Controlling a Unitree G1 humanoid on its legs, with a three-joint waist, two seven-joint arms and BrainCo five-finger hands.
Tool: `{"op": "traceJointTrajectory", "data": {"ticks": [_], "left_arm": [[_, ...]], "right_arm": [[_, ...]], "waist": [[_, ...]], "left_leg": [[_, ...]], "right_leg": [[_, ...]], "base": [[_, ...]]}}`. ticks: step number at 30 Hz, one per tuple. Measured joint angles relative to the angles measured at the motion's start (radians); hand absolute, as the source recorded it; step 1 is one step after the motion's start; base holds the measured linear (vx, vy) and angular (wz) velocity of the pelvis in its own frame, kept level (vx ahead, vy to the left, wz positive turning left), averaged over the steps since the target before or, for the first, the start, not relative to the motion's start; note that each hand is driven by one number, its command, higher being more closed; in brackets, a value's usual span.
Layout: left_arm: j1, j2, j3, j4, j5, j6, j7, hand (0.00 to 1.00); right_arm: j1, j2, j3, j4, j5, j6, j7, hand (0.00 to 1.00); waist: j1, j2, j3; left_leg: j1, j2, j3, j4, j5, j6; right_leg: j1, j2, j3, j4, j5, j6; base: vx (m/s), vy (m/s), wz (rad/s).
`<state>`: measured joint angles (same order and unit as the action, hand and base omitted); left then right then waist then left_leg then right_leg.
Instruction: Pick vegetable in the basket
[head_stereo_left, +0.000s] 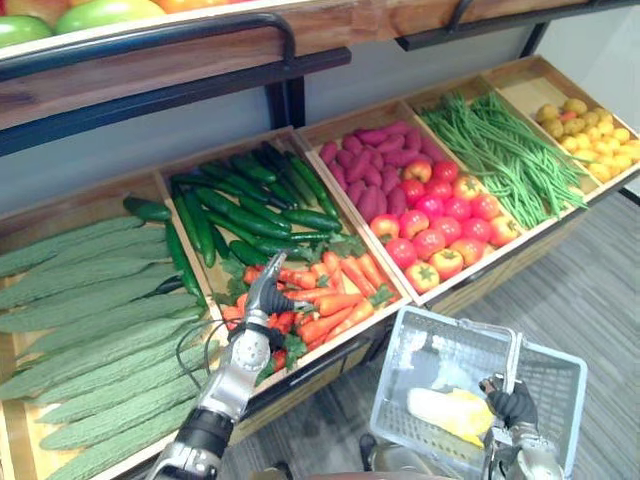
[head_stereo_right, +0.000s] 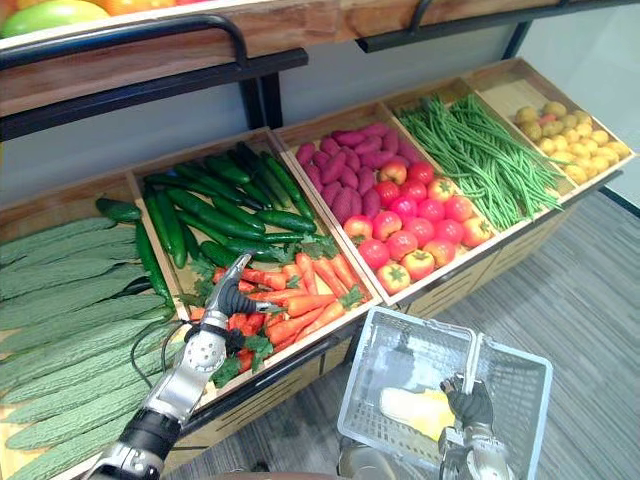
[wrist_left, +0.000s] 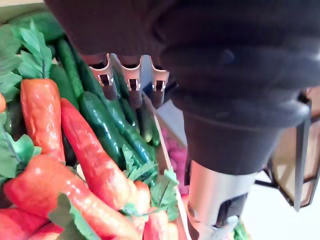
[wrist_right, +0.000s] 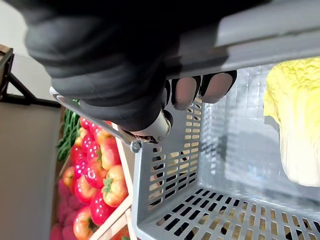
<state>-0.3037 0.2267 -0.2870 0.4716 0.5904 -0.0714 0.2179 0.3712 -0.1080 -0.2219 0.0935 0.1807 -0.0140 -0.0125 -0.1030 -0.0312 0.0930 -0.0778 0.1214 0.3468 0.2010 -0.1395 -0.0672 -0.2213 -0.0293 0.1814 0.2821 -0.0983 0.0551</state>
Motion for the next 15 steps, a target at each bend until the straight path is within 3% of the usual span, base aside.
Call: {"op": "traceJointTrajectory", "data": {"ticks": [6,15], "left_arm": [[-0.123,-0.002,-0.037,0.149,0.102,0.012,0.005,0.0],[-0.233,-0.044,-0.023,0.267,0.156,0.025,0.002,0.0]], "right_arm": [[-0.065,-0.008,0.037,-0.001,0.034,-0.023,-0.004,1.0],[-0.071,-0.037,0.044,-0.004,0.045,-0.03,-0.006,1.0]], "waist": [[-0.02,-0.008,0.059],[-0.02,-0.004,0.109]], "left_leg": [[-0.057,-0.001,0.015,-0.01,0.02,0.005],[-0.083,0.004,0.029,0.01,0.02,0.009]], "right_leg": [[-0.054,0.0,0.014,-0.025,0.045,0.006],[-0.076,0.0,0.02,-0.026,0.051,0.007]], "base": [[-0.11,-0.013,-0.07],[-0.01,-0.002,-0.03]]}}
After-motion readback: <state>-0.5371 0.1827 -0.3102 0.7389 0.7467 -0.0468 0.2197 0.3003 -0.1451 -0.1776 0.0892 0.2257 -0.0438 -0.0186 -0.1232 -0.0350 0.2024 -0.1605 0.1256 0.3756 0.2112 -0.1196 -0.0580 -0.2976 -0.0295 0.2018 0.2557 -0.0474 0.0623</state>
